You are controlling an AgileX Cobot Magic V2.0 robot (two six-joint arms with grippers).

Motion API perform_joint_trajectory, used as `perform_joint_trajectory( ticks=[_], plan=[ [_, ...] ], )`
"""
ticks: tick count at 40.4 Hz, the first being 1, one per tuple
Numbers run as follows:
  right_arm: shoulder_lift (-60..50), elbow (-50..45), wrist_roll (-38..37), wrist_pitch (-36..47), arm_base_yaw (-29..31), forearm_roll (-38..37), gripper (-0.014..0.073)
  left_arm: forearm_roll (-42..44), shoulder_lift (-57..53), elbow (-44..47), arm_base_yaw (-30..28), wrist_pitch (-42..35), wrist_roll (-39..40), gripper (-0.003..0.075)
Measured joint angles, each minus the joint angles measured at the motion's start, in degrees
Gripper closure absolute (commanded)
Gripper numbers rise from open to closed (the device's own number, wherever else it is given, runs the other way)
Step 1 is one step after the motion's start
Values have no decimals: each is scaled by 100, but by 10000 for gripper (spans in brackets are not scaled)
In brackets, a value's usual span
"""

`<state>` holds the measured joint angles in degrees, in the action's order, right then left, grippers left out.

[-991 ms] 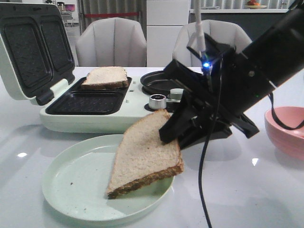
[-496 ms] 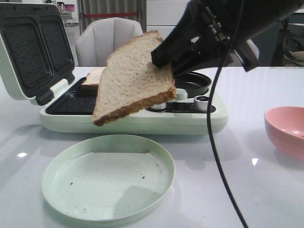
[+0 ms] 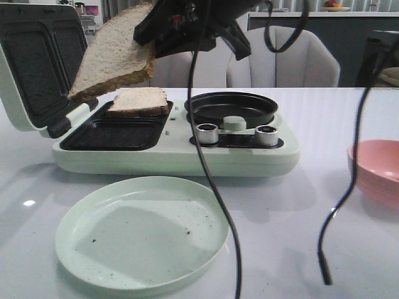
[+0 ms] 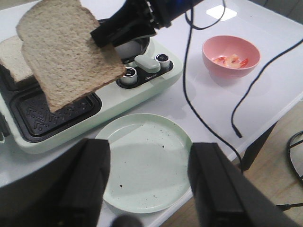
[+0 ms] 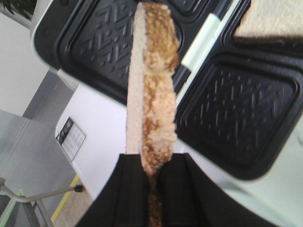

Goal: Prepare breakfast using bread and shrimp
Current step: 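Lift the second slice with the right gripper toward the sandwich maker, then lower the slice onto the first slice, open the right gripper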

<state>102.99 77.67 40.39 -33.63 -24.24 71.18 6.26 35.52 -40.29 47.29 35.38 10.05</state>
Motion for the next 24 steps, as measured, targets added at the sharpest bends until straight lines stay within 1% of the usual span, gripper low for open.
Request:
perform_joint_trajectory(
  ticks=[10, 13, 14, 17, 22, 24],
  plan=[
    [1119, 934, 0, 22, 0, 101, 524, 0, 0, 0, 0, 0, 0, 284],
    [1358, 1093, 0, 22, 0, 111, 489, 0, 0, 0, 0, 0, 0, 284],
    [1438, 1148, 0, 22, 0, 111, 470, 0, 0, 0, 0, 0, 0, 284],
    [1597, 1249, 0, 22, 0, 115, 364, 0, 0, 0, 0, 0, 0, 284],
    [1754, 1288, 0, 22, 0, 124, 136, 0, 0, 0, 0, 0, 0, 284],
    [1790, 1288, 0, 22, 0, 128, 85, 0, 0, 0, 0, 0, 0, 284]
  ],
)
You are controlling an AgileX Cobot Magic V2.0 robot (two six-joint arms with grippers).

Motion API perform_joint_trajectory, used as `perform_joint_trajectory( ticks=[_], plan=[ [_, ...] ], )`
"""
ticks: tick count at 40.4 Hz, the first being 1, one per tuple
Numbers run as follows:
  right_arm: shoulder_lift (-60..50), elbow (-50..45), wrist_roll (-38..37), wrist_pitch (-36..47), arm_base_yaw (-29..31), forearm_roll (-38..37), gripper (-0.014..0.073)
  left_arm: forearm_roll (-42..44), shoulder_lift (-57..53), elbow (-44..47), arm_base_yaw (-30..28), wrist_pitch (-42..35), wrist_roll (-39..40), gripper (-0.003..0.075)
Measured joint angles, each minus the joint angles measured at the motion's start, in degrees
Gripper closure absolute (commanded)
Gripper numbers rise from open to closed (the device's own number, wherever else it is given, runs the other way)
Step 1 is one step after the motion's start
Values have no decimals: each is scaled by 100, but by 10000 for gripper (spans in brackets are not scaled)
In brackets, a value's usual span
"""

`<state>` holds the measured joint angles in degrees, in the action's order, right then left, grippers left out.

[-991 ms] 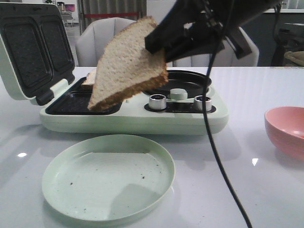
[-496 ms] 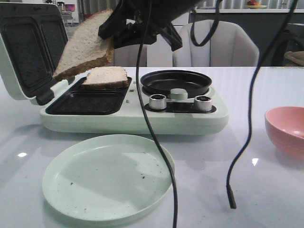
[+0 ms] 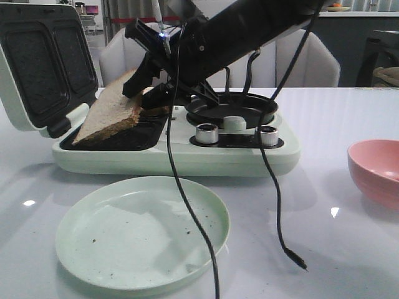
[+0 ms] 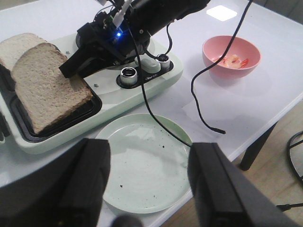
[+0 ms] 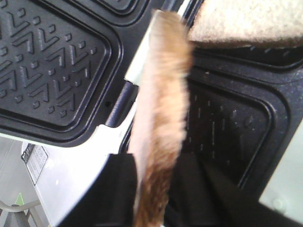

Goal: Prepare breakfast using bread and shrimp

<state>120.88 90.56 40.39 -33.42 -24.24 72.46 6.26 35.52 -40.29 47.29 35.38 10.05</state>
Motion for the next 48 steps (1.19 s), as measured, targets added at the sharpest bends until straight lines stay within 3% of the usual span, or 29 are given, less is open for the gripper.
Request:
perform_joint_trajectory(
  ticks=[17, 25, 30, 41, 48],
  plan=[
    [25, 31, 37, -190, 85, -4, 67, 0, 0, 0, 0, 0, 0, 284],
    [-253, 33, 34, -215, 151, -722, 67, 0, 0, 0, 0, 0, 0, 284],
    [-768, 33, -397, -320, 151, -1642, 67, 0, 0, 0, 0, 0, 0, 284],
    [-2257, -140, -2644, -1095, 151, -5175, 67, 0, 0, 0, 0, -4, 0, 284],
    [-3390, -1010, -3359, -1217, 151, -6252, 67, 0, 0, 0, 0, -4, 0, 284]
  ],
)
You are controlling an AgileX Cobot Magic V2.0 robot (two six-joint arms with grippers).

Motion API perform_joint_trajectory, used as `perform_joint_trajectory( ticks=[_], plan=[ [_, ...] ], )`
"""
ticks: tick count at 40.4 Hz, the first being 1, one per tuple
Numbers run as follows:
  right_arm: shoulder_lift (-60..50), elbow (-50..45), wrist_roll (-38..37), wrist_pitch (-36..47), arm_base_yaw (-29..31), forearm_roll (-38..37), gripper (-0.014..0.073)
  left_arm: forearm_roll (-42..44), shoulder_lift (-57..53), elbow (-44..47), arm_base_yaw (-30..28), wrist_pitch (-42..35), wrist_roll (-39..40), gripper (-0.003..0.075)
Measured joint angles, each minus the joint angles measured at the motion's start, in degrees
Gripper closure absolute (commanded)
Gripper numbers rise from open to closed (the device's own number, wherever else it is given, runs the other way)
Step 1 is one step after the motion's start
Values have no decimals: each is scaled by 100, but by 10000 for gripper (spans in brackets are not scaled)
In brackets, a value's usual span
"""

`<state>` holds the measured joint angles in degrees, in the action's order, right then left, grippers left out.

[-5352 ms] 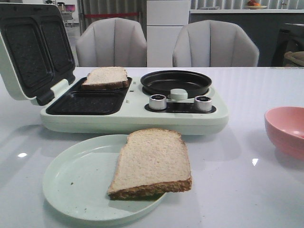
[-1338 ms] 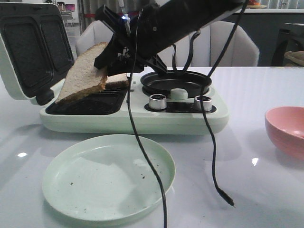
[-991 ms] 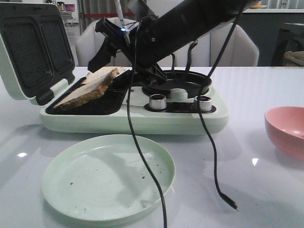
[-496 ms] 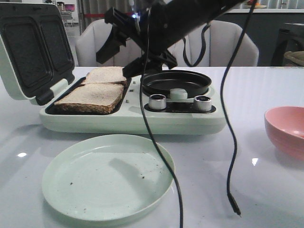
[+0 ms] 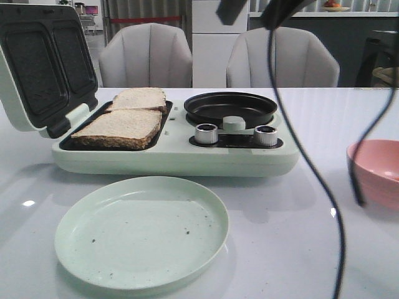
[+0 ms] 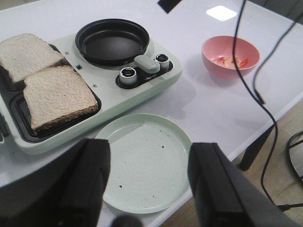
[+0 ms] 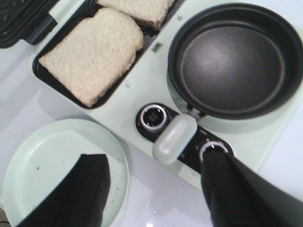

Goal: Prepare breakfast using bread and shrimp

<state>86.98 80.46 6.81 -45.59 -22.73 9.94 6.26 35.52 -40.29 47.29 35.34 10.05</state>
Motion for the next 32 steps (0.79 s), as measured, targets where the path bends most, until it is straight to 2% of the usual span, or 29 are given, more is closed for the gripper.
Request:
perform_joint_trajectory(
  ticks=[10, 18, 32],
  plan=[
    [-1566, -1634, -114, -34, 0, -311, 67, 0, 0, 0, 0, 0, 0, 284],
    [-2793, -2940, -681, -54, 0, -667, 67, 0, 0, 0, 0, 0, 0, 284],
    [-4632, -4241, -816, -412, 0, -737, 67, 0, 0, 0, 0, 0, 0, 284]
  ],
)
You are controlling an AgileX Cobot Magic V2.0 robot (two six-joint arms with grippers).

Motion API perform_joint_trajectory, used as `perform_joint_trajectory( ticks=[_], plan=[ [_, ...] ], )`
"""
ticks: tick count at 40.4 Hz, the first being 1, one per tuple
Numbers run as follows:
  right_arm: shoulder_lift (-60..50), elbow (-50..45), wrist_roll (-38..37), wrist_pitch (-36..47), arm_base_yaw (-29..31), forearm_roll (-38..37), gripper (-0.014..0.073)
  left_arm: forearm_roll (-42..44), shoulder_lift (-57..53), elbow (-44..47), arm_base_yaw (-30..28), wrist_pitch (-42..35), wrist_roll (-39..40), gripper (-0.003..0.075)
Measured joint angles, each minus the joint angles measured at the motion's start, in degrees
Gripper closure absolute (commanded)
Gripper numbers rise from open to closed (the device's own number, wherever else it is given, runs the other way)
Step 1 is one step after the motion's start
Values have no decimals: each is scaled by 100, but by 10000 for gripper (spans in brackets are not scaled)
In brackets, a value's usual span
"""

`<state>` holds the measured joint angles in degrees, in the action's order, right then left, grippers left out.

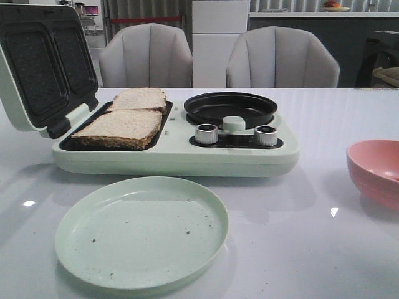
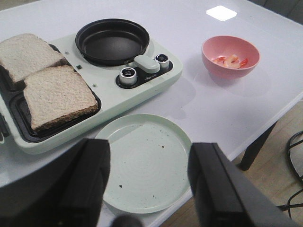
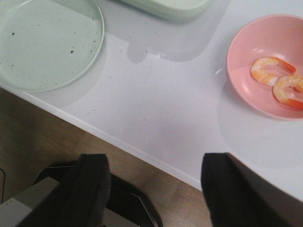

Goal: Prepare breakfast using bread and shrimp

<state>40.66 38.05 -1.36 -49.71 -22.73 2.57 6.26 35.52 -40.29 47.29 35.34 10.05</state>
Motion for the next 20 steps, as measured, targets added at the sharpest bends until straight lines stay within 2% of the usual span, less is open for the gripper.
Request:
perform_joint_trajectory(
  ticks=[8, 20],
  plan=[
    [-693, -300, -5, -128, 0, 0, 67, -12, 0, 0, 0, -70, 0, 284],
    [-819, -313, -5, -210, 0, 0, 67, -23, 0, 10, 0, -337, 0, 284]
  ],
)
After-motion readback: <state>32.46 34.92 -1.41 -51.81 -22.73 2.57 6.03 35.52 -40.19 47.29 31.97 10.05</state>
